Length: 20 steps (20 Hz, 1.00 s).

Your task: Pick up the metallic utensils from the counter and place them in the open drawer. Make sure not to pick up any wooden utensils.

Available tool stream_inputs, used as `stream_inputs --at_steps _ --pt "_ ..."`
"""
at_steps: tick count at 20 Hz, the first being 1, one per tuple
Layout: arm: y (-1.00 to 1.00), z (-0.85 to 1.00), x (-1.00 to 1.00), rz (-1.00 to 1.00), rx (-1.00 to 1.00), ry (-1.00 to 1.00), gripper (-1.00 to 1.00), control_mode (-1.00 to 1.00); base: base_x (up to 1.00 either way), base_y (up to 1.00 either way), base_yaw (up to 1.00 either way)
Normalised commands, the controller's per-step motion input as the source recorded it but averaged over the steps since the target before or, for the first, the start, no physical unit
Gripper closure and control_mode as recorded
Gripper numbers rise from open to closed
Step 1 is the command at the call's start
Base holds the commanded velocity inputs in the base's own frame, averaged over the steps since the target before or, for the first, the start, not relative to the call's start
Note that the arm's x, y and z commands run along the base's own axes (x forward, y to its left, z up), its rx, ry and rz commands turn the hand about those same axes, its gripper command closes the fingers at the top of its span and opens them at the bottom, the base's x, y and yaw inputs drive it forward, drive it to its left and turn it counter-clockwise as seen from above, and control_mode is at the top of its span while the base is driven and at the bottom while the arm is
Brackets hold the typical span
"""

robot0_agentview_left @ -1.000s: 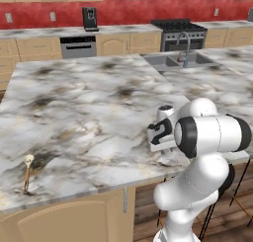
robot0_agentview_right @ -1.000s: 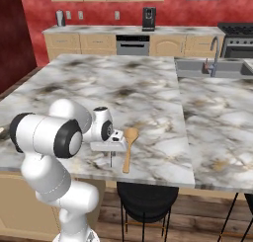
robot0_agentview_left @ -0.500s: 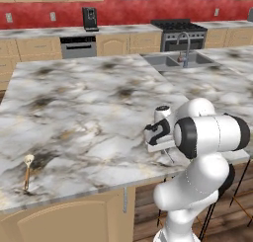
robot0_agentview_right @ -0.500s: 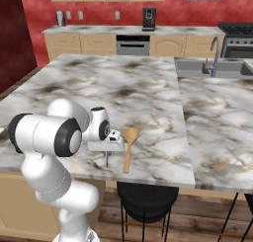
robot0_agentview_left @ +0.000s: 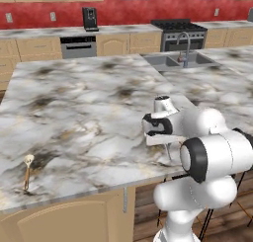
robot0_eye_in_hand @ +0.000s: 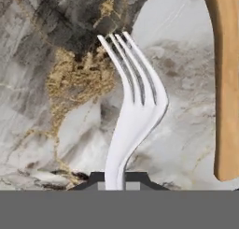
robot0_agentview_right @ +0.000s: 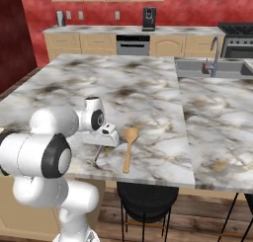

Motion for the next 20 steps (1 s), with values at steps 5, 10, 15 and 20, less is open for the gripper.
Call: stream_inputs --at_steps 5,10,15,20 --pt "0.0 1.0 -0.96 -0.21 0.05 0.01 1.0 -1.0 0.0 0.0 0.0" --pt "0.0 1.0 -1.0 -0.19 0.11 -0.01 1.0 -1.0 0.0 0.0 0.0" --pt "0.14 0.96 -1.0 -0.14 0.1 -0.2 1.0 -1.0 0.0 0.0 0.0" --pt "0.12 1.0 -0.95 -0.12 0.08 -0.22 1.0 -1.0 0.0 0.0 0.0"
